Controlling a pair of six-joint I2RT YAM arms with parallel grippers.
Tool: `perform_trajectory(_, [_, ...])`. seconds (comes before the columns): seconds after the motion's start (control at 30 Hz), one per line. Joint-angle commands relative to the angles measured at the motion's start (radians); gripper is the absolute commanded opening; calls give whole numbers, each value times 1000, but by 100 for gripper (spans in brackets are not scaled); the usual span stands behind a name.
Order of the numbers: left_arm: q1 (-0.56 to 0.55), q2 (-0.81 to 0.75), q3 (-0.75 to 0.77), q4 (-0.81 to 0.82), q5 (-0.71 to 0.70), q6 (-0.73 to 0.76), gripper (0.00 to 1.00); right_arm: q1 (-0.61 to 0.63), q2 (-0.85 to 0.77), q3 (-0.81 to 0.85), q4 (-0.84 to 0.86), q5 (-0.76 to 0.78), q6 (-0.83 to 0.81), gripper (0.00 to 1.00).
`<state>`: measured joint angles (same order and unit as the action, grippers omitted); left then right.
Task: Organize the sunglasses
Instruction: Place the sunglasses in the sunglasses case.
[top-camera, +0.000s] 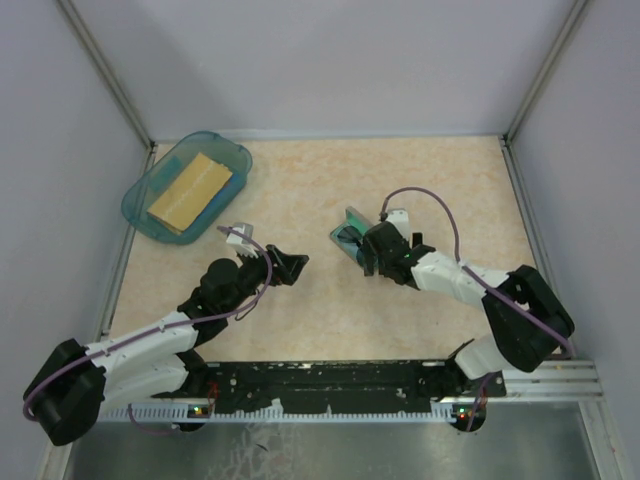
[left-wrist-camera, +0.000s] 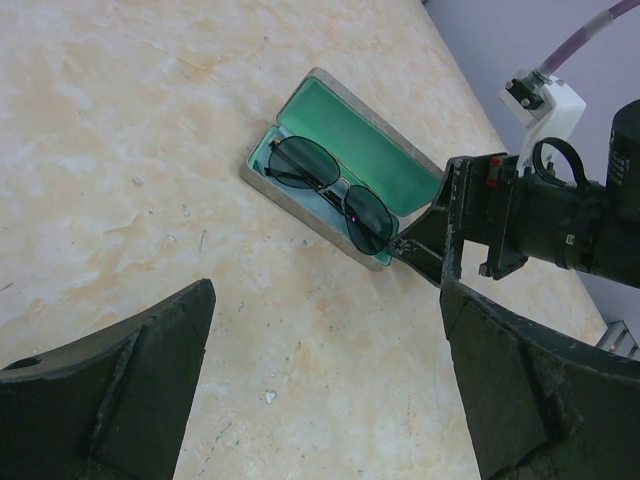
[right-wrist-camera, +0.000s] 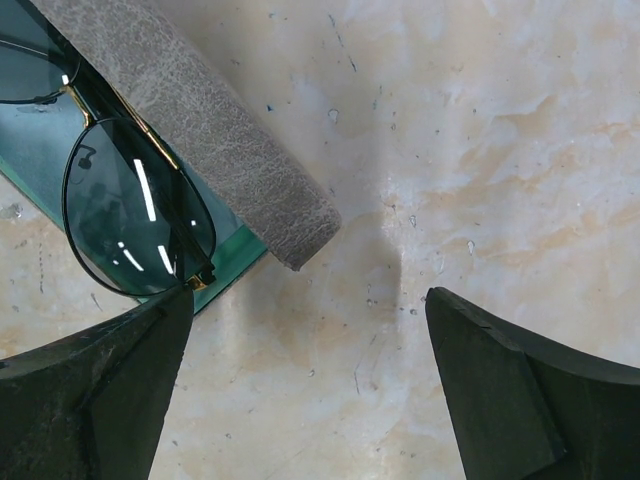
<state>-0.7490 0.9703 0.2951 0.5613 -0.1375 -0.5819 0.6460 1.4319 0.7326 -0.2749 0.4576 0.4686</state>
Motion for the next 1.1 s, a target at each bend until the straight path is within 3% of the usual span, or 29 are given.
perform_trajectory(0.0, [2, -10, 19, 22, 6, 11, 100, 7, 11, -3, 38, 16, 13, 99])
perform_trajectory(1.07, [2, 3, 18, 35, 4, 14, 100, -48, 14, 20, 74, 21, -18, 99])
